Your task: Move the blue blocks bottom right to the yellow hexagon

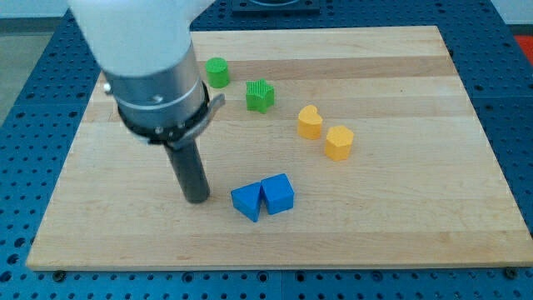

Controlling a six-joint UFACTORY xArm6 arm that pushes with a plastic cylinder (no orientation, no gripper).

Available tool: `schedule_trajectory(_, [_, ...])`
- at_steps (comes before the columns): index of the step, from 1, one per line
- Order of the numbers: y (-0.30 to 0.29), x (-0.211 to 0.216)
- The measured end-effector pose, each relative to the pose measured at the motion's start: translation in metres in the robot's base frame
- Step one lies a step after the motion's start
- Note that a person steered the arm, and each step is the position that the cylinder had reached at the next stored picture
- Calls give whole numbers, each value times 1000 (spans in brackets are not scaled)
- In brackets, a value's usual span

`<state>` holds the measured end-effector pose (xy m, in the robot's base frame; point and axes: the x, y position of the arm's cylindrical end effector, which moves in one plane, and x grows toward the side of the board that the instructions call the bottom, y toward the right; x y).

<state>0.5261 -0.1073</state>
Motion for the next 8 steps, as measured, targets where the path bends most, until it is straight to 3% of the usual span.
schedule_trajectory(1, [-21,4])
schedule_trajectory(2, [-2,21])
schedule_trajectory(4, [105,23])
schedule_trajectory(8, [180,-15])
